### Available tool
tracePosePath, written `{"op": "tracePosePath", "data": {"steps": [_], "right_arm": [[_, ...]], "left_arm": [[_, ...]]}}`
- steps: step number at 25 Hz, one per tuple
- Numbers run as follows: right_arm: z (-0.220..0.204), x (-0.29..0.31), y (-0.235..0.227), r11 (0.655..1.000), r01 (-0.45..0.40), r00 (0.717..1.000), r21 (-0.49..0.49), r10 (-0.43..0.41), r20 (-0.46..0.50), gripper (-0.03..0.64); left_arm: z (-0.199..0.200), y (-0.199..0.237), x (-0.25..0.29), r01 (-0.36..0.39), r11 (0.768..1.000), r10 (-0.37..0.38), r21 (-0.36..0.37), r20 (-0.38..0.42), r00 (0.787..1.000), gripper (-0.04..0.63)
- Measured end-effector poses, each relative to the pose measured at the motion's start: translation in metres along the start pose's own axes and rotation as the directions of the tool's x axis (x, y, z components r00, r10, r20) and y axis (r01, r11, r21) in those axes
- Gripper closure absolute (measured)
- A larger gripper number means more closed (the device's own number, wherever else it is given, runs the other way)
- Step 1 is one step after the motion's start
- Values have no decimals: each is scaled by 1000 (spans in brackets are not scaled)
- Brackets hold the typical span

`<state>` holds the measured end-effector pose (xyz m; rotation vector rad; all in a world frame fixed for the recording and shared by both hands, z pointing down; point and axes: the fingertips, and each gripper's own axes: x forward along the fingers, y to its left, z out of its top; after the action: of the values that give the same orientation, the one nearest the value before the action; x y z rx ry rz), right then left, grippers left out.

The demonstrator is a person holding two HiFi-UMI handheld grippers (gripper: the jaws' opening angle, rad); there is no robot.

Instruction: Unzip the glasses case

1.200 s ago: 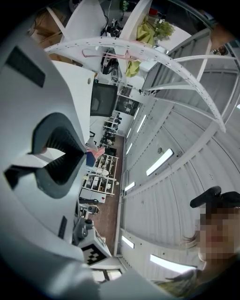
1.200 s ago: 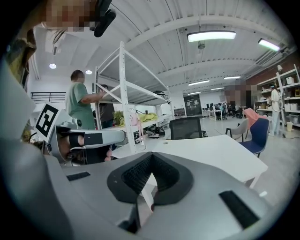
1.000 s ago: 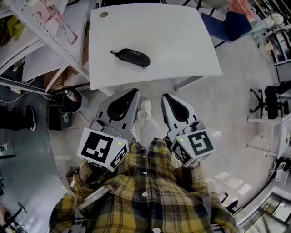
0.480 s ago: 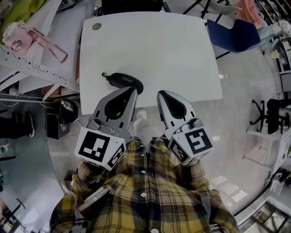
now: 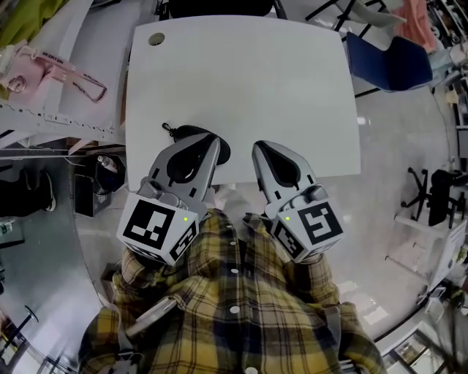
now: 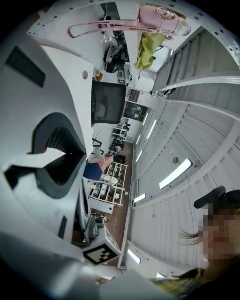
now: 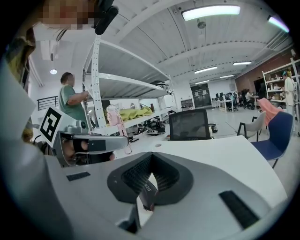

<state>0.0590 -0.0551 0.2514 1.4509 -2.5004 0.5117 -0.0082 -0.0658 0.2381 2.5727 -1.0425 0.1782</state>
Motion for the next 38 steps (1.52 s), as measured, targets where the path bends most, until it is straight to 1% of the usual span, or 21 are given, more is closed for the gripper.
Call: {"op": "tracePosePath", "data": {"steps": [7, 9, 12, 15, 19, 21, 23, 26, 29, 31, 32, 33, 35, 36, 38], "right_arm": [[-18, 23, -7, 998, 36, 998, 42, -34, -51, 618], [-25, 28, -11, 998, 43, 997, 50, -39, -64, 618], [-33, 32, -16, 996, 59, 995, 65, -53, -80, 618], [-41, 31, -19, 992, 83, 993, 92, -74, -96, 618], [-58, 31, -23, 986, 109, 988, 128, -93, -119, 618], [-70, 30, -23, 980, 125, 986, 154, -104, -133, 618], [-81, 28, -24, 975, 140, 982, 175, -115, -147, 618], [-99, 22, -32, 966, 166, 976, 197, -133, -170, 618], [-109, 17, -39, 956, 194, 971, 221, -155, -182, 618], [-114, 15, -38, 949, 210, 968, 235, -168, -188, 618], [-117, 15, -37, 946, 217, 966, 241, -172, -192, 618], [-120, 14, -36, 943, 221, 965, 247, -175, -197, 618], [-129, 14, -35, 939, 227, 962, 258, -175, -210, 618], [-134, 14, -34, 937, 229, 960, 265, -174, -218, 618], [-144, 14, -33, 932, 232, 958, 280, -168, -234, 618]], "left_arm": [[-12, 16, 20, 50, 999, -49, 9, -56, 997, 588], [-17, 18, 27, 75, 997, -74, 13, -76, 994, 588], [-32, 22, 33, 130, 991, -126, 21, -134, 983, 588], [-48, 24, 33, 170, 984, -159, 43, -201, 967, 586], [-72, 29, 41, 233, 969, -201, 80, -290, 936, 586], [-85, 33, 44, 273, 955, -219, 116, -342, 914, 576], [-98, 35, 46, 326, 935, -247, 137, -404, 881, 531], [-119, 31, 54, 399, 908, -297, 125, -478, 826, 486], [-134, 29, 59, 466, 871, -321, 153, -541, 778, 442], [-140, 32, 56, 515, 836, -330, 188, -579, 746, 420], [-143, 34, 55, 544, 813, -334, 207, -601, 727, 404], [-148, 35, 54, 575, 785, -334, 229, -625, 705, 384], [-162, 37, 52, 636, 721, -323, 276, -678, 661, 367], [-169, 37, 51, 665, 686, -315, 295, -703, 638, 347], [-181, 38, 51, 721, 612, -296, 326, -751, 590, 334]]}}
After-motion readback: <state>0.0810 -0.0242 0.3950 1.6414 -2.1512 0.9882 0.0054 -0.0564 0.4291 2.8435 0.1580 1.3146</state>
